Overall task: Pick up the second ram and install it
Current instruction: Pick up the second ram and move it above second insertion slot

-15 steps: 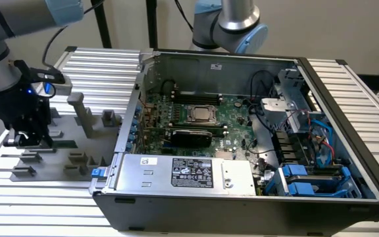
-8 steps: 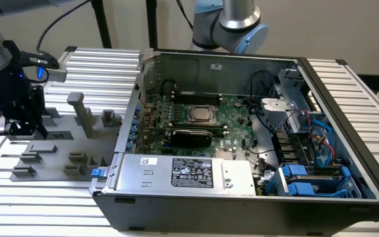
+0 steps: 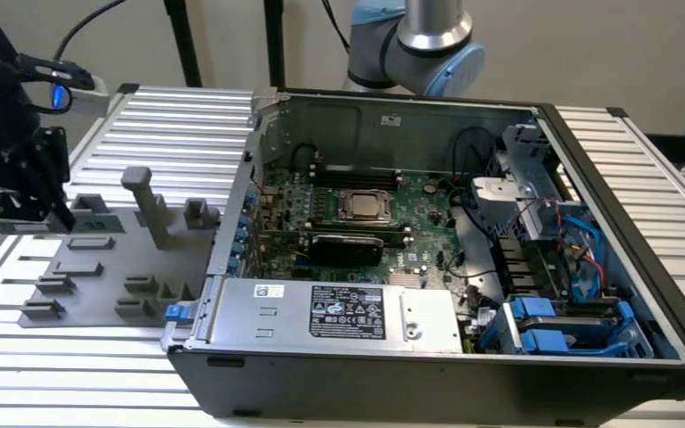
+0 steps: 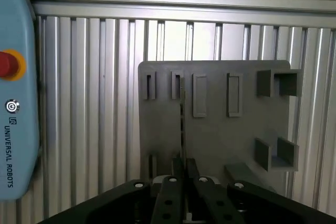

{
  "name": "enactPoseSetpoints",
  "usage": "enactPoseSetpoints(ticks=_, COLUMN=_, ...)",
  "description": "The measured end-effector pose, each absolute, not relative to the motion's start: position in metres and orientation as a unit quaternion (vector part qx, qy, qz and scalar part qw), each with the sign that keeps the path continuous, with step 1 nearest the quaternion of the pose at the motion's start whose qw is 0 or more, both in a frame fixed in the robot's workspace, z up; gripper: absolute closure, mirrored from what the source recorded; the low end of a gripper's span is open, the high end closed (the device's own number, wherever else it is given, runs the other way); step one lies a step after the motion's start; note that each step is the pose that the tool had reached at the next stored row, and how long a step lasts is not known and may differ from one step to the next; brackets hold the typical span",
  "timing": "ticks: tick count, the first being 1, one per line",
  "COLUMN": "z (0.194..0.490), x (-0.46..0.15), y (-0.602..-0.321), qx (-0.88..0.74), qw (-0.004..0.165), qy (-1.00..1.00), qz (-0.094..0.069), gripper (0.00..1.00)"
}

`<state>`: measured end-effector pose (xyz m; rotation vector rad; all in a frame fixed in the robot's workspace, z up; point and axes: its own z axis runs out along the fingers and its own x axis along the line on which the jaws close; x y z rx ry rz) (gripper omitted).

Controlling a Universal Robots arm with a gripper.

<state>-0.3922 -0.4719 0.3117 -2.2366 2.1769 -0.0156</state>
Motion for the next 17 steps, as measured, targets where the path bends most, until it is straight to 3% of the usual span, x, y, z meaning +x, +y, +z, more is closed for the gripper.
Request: enactPoseSetpoints(ticks=17, z=0.388, x=-0.359, y=-0.472, qx=-0.717, qw=0.011, qy=0.697, qz=-0.004, gripper=0.86)
